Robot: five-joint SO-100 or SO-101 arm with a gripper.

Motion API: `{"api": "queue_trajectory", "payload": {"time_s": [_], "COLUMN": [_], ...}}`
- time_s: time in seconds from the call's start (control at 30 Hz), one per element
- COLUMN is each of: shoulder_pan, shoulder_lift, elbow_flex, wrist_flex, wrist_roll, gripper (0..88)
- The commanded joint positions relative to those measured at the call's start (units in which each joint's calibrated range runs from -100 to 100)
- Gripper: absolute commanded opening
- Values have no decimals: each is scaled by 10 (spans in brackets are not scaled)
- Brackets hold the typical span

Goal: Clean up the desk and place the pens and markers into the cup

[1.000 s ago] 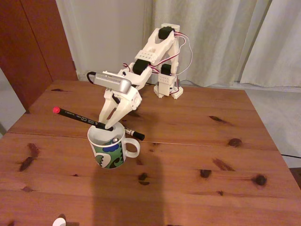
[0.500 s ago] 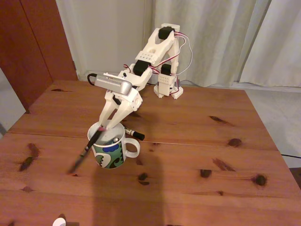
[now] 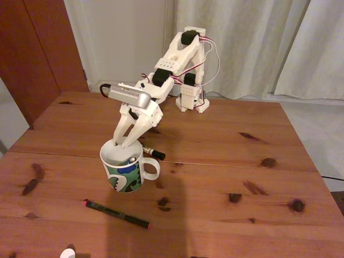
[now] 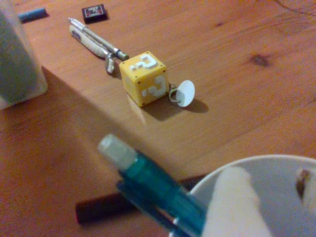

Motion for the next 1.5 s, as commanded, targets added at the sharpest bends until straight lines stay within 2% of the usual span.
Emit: {"api": "queue_trajectory", "payload": {"time_s": [0.0, 0.07, 0.23, 0.3, 0.43, 0.6, 0.7, 0.9, 1.03, 1.2, 1.47], "shoulder_pan": [-3, -4, -23, -27, -38, -38, -38, -37, -30, 15, 53], "shoulder_lift": [-8, -15, -65, -78, -95, -93, -90, -64, -42, 11, 61], "elbow_flex": [-15, -15, -6, -14, -57, -163, -218, -291, -308, -309, -335], "wrist_flex": [-14, -14, -1, 42, 185, 421, 550, 718, 764, 758, 724], "wrist_roll": [2, 2, -2, -3, 1, 2, 19, 33, 32, 25, -67], "gripper": [59, 5, 8, 8, 8, 8, 8, 8, 8, 8, 8]}}
